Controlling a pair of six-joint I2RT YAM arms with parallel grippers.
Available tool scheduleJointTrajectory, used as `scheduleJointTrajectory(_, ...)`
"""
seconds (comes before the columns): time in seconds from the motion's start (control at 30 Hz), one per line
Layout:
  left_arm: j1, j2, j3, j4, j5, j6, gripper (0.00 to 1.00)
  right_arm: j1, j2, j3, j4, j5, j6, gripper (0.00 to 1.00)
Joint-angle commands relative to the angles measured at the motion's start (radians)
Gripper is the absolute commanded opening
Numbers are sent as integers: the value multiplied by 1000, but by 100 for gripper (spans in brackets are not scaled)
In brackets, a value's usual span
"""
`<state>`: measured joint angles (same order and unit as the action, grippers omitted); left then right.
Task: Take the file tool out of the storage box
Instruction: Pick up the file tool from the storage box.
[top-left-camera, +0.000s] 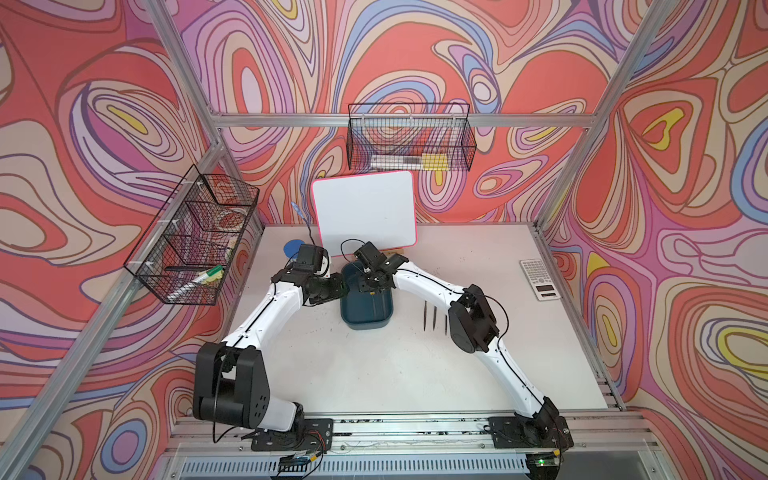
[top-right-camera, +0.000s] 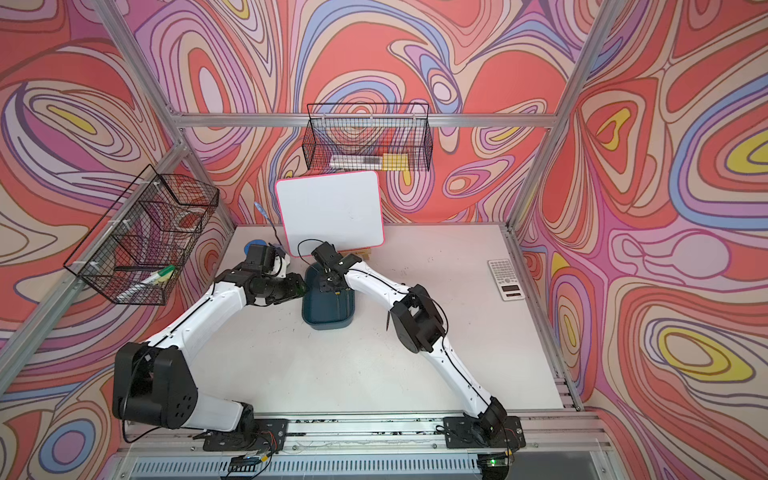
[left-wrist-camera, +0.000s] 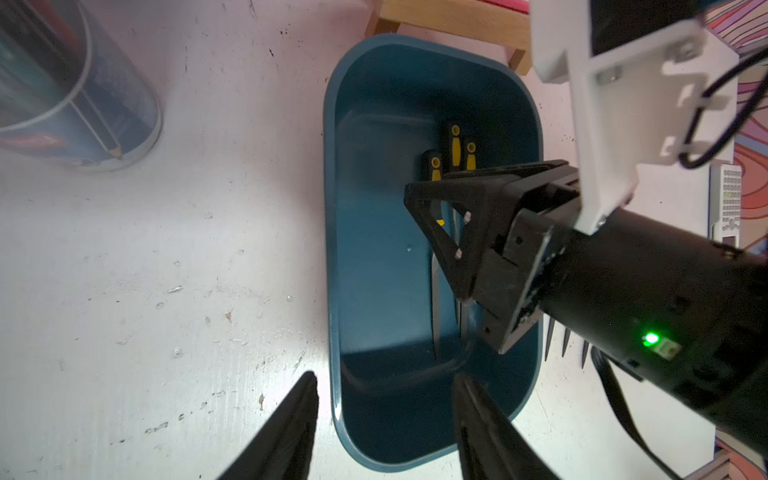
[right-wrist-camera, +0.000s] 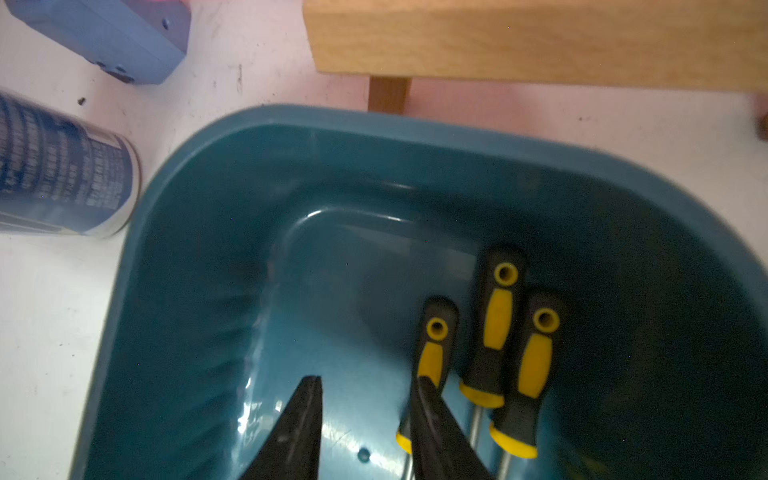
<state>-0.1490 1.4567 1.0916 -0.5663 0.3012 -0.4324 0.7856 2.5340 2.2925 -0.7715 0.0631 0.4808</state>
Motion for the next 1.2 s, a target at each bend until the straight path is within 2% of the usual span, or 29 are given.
scheduleJointTrajectory(0.0,6,-36,13,-36,24,24,57,6,34,13,-74,57,26,37)
scheduleJointTrajectory(0.27,6,-52,24,-63,8,42,58,6,48,27,-91,93,31,37)
scheduleJointTrajectory(0.53,6,-56,10,-55,17,34,57,6,74,25,-64,42,35,36)
scheduleJointTrajectory(0.63,6,-61,11,-57,15,34,57,6,81,24,-52,35,42,29)
scheduleJointTrajectory(0.73,6,-64,9,-56,16,31,57,6,70,13,-31,41,43,15)
scheduleJointTrajectory(0.9,6,-68,14,-63,7,33,57,6,-15,-64,98,-12,53,6)
scheduleJointTrajectory(1.03,5,-77,25,-70,1,43,58,1,-146,-205,305,-65,89,4)
scheduleJointTrajectory(1.17,-2,-91,16,-33,56,35,58,-15,-293,-366,477,-66,118,5)
